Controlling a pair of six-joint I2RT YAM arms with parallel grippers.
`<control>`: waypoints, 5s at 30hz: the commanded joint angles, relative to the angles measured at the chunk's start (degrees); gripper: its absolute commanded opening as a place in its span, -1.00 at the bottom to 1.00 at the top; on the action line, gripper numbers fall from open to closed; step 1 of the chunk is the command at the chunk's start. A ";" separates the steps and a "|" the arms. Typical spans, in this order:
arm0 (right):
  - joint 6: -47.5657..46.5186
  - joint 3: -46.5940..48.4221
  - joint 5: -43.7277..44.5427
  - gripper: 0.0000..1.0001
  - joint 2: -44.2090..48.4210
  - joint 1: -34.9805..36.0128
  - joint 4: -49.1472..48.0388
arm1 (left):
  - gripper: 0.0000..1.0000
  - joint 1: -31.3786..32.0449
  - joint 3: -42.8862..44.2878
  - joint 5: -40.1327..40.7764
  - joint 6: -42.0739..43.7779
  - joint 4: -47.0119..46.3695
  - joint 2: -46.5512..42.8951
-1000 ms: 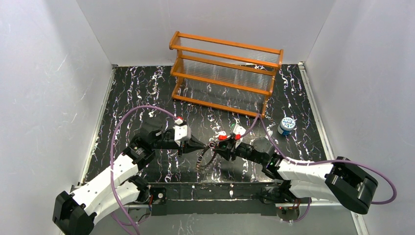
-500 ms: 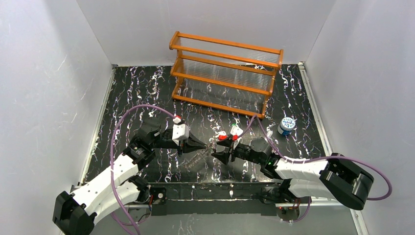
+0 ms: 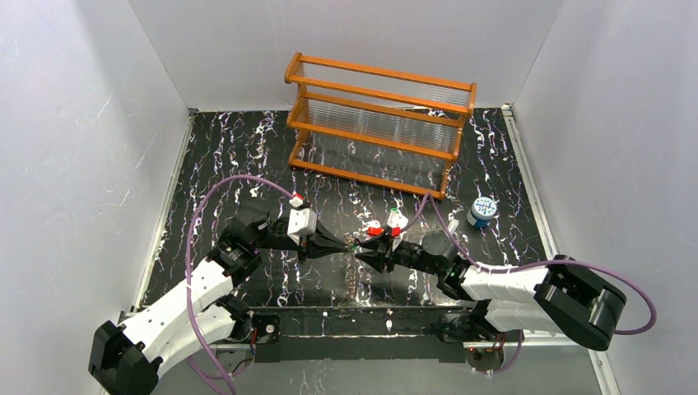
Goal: Remove the keys from the keyring
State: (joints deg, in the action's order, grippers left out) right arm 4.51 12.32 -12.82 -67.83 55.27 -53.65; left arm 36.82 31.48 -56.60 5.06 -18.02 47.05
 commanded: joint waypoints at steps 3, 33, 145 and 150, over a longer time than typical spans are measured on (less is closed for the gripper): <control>-1.02 2.17 -1.51 -0.16 4.48 0.20 -0.67 | -1.00 -0.41 -0.20 -2.10 -0.13 -2.11 -1.00; -3.80 10.00 -11.17 -0.08 -4.42 0.22 -1.53 | -1.00 -0.34 -0.11 -6.68 -1.28 -3.71 0.40; -25.69 60.94 9.30 -0.97 -7.46 -0.25 87.73 | -0.90 4.08 -0.20 26.82 -14.32 -4.00 3.60; -21.92 59.45 11.66 -0.97 -7.75 -3.43 85.70 | -1.00 5.03 -2.60 30.29 -7.23 -3.73 -4.69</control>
State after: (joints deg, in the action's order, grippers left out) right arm -20.25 72.84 -6.81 -75.50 55.05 35.44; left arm 40.73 28.53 -25.76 -8.51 -19.94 49.91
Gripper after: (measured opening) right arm 0.053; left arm 0.084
